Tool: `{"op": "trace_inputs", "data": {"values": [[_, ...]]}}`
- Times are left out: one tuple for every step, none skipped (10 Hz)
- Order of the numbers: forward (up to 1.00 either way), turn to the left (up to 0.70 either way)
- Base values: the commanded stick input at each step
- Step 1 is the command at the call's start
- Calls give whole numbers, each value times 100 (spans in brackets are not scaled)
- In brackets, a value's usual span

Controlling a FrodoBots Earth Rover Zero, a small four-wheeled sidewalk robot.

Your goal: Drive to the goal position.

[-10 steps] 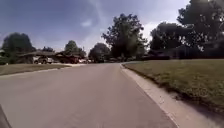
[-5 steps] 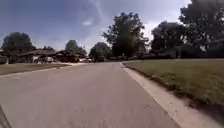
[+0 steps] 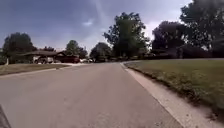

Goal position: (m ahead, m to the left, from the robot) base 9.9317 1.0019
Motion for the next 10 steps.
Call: {"op": "trace_inputs", "data": {"values": [[70, 3], [70, 3], [70, 3], [70, 3], [70, 3], [70, 3], [70, 3], [70, 3], [70, 3], [70, 3]]}}
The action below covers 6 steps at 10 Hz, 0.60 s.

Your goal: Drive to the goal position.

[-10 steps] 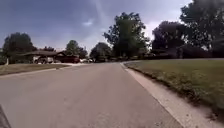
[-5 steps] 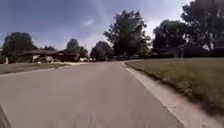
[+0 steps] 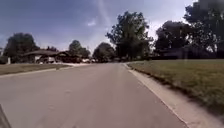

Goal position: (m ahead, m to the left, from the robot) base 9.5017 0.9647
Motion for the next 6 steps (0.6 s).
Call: {"op": "trace_inputs", "data": {"values": [[70, 3], [70, 3], [70, 3], [70, 3], [70, 3], [70, 3]]}}
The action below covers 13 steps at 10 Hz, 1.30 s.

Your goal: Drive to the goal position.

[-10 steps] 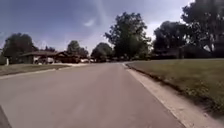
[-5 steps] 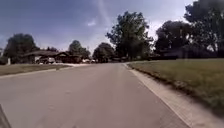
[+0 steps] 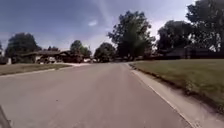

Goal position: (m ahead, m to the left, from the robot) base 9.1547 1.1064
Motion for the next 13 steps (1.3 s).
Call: {"op": "trace_inputs", "data": {"values": [[70, 3], [70, 3], [70, 3], [70, 3], [70, 3], [70, 3], [70, 2], [70, 2], [70, 2], [70, 1], [70, 1], [70, 0], [70, 0]]}}
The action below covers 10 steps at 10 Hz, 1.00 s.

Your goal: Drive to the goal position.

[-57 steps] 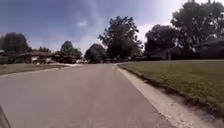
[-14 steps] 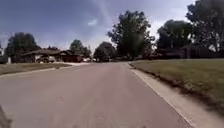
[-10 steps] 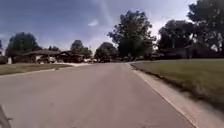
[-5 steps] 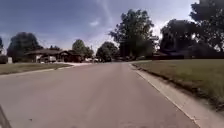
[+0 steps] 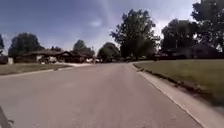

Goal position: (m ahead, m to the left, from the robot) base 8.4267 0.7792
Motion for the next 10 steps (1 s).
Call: {"op": "trace_inputs", "data": {"values": [[70, 0], [70, 1], [70, 2], [70, 3], [70, 3], [70, 3], [70, 3], [70, 3], [70, 3], [70, 3]]}}
